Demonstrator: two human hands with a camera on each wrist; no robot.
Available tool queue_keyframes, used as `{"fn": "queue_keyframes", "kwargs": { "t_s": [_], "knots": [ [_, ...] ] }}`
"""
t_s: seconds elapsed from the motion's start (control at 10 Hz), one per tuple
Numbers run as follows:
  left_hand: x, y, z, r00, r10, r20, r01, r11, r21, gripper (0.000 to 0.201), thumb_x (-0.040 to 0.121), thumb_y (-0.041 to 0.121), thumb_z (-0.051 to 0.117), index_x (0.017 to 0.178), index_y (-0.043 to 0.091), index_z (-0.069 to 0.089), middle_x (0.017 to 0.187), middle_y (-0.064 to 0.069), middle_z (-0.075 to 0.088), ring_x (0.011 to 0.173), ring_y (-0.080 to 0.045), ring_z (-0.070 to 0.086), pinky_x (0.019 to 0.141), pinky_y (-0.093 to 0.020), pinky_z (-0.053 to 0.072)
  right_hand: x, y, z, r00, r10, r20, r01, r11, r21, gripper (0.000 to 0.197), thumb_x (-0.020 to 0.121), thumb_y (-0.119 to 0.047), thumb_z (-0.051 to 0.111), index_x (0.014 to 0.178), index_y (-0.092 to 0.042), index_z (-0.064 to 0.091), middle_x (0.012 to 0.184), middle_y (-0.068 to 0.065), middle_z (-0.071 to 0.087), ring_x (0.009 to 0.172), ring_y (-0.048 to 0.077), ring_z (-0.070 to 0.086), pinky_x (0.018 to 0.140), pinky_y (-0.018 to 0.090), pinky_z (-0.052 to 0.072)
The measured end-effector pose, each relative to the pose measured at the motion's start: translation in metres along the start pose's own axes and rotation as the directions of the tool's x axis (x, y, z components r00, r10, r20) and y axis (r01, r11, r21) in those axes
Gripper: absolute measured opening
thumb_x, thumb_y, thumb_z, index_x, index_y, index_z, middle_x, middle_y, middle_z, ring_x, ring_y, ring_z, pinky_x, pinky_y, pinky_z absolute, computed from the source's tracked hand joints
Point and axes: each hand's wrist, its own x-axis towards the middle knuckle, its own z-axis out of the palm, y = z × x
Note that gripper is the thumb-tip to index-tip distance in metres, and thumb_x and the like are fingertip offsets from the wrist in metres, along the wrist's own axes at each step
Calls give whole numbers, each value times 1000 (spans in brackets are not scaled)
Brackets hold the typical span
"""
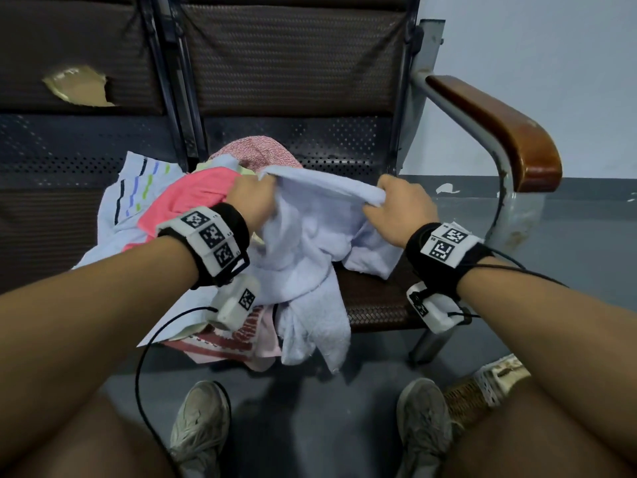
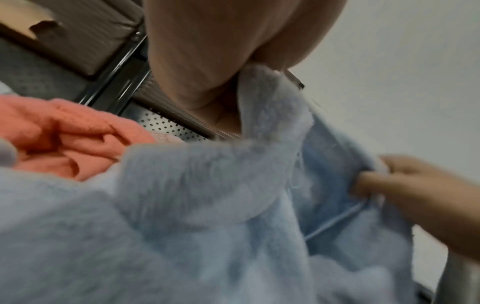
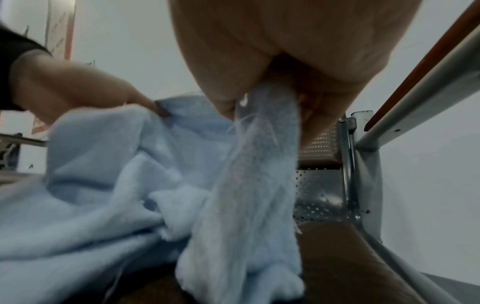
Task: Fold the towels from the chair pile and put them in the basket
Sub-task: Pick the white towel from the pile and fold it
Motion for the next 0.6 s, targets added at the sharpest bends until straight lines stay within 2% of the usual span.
{"fn": "queue_keyframes", "kwargs": {
  "t_s": [0.1,0.2,0.3,0.4,0.5,0.6],
  "knots": [
    [6,7,-4,991,-125,40,131,936,-327,19,95,31,47,99,15,57,103,-8,61,94,-27,60,91,-45,56,-2,13,0,993,15,-117,-8,998,57,12,86,-29,53,90,-23,43,87,1,53,75,26,51,65,34,37],
    [4,13,-3,987,-116,108,153,873,-463,22,96,27,50,112,14,58,107,-8,63,93,-25,65,86,-43,59,0,20,-3,992,-1,-128,17,992,122,4,87,-20,51,89,-21,54,86,1,60,78,25,55,67,32,40],
    [-4,21,6,989,-76,130,124,899,-419,34,97,16,51,126,1,58,102,-9,62,92,-26,64,88,-44,58,-3,19,1,999,4,-53,10,969,245,9,90,-13,48,87,-19,54,75,1,61,70,21,54,67,33,43],
    [-15,26,12,990,-67,121,117,876,-467,33,100,10,48,127,-7,56,110,-20,62,102,-34,62,96,-47,53,-6,9,2,999,25,32,-38,864,502,6,92,-15,41,87,-18,45,74,-3,48,66,11,42,68,33,36],
    [-14,31,18,990,-89,113,138,818,-559,20,102,5,42,107,-4,59,101,-22,62,89,-32,63,91,-46,50,-7,-2,0,995,-64,80,14,858,514,39,80,-53,56,93,-24,33,75,-8,46,63,12,44,62,34,38],
    [-13,38,17,991,-73,112,125,800,-586,15,99,1,42,102,10,54,85,-4,57,72,-17,59,70,-32,54,-14,-6,5,957,-231,173,200,963,179,73,67,-62,78,100,-27,23,77,-5,51,60,17,54,52,35,40]
  ]
}}
